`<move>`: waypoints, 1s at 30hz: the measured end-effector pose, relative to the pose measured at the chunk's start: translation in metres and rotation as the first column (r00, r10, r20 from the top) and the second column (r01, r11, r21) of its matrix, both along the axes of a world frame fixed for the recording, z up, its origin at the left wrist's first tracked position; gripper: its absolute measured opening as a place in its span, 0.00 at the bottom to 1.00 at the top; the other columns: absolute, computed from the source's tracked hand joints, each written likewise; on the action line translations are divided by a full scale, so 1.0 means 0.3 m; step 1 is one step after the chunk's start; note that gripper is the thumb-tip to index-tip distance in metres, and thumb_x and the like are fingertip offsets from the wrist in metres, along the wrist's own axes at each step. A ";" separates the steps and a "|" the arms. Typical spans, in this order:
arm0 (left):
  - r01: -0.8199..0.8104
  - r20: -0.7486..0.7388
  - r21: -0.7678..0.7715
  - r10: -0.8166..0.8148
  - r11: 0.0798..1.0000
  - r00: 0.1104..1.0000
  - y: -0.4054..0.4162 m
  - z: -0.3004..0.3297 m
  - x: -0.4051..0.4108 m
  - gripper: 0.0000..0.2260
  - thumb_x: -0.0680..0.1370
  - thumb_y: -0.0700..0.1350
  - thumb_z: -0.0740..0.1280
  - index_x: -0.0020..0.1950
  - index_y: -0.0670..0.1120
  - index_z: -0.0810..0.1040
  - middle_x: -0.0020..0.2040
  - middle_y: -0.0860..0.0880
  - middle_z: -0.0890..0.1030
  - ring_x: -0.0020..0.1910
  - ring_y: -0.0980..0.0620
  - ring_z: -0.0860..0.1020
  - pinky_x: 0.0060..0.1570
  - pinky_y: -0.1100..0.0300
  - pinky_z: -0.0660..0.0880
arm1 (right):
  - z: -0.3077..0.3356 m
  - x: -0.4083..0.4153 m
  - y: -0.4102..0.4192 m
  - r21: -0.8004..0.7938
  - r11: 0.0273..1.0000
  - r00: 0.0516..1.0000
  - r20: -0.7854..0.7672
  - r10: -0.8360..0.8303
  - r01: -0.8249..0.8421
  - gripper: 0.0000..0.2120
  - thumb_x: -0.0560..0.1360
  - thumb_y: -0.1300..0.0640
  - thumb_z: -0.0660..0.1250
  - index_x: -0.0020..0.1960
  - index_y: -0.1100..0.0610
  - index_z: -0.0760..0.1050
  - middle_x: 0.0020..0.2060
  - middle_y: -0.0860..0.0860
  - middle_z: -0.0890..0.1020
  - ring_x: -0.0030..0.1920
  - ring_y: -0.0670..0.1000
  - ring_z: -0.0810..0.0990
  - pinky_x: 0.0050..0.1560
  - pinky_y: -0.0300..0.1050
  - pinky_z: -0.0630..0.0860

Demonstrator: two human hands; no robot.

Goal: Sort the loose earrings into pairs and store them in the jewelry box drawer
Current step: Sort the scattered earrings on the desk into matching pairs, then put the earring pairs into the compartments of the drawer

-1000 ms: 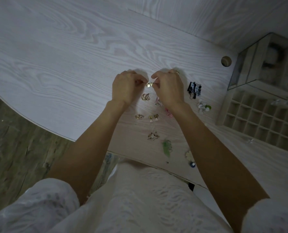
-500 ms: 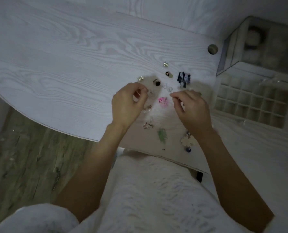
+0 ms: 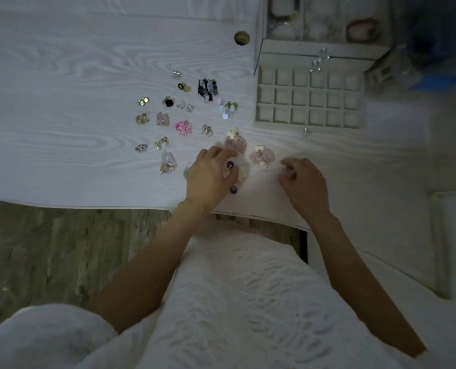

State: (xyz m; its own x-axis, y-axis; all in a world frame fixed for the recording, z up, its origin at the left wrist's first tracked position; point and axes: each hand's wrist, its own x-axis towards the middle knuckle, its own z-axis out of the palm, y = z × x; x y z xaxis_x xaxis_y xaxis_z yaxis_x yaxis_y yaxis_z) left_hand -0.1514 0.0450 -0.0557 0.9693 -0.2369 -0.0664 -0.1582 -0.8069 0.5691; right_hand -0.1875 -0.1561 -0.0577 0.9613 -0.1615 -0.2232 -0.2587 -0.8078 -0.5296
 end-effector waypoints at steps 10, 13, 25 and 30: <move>-0.002 0.016 0.131 0.000 0.991 1.000 -0.074 -0.014 0.140 0.17 0.75 0.44 0.67 0.63 0.43 0.74 0.60 0.40 0.75 0.58 0.39 0.71 0.54 0.49 0.72 | -0.033 0.147 0.068 -0.022 0.987 0.987 0.026 0.160 -0.159 0.16 0.75 0.55 0.66 0.62 0.57 0.73 0.60 0.56 0.72 0.60 0.57 0.70 0.52 0.50 0.73; 0.153 0.072 0.206 -0.171 0.967 0.983 -0.131 -0.005 0.121 0.13 0.71 0.47 0.70 0.52 0.41 0.80 0.50 0.42 0.81 0.49 0.41 0.75 0.47 0.54 0.72 | -0.044 0.148 0.051 0.004 0.991 0.989 0.072 0.133 -0.134 0.10 0.74 0.62 0.65 0.55 0.59 0.77 0.55 0.57 0.75 0.55 0.58 0.75 0.50 0.49 0.74; 0.194 -0.137 0.098 -0.180 0.976 0.974 -0.210 -0.029 0.115 0.06 0.73 0.43 0.69 0.47 0.42 0.81 0.48 0.42 0.79 0.48 0.42 0.77 0.48 0.54 0.70 | 0.022 0.178 -0.039 0.311 0.949 0.982 0.155 -0.111 0.058 0.03 0.73 0.64 0.68 0.46 0.59 0.77 0.43 0.54 0.82 0.43 0.51 0.80 0.47 0.44 0.78; 0.156 -0.128 -0.022 -0.158 0.987 0.979 -0.199 -0.009 0.121 0.07 0.75 0.44 0.68 0.47 0.41 0.79 0.46 0.43 0.81 0.44 0.46 0.78 0.44 0.58 0.70 | 0.074 0.283 -0.030 0.459 0.888 0.970 0.193 -0.146 0.042 0.02 0.73 0.63 0.68 0.46 0.59 0.77 0.42 0.52 0.82 0.44 0.48 0.80 0.46 0.38 0.76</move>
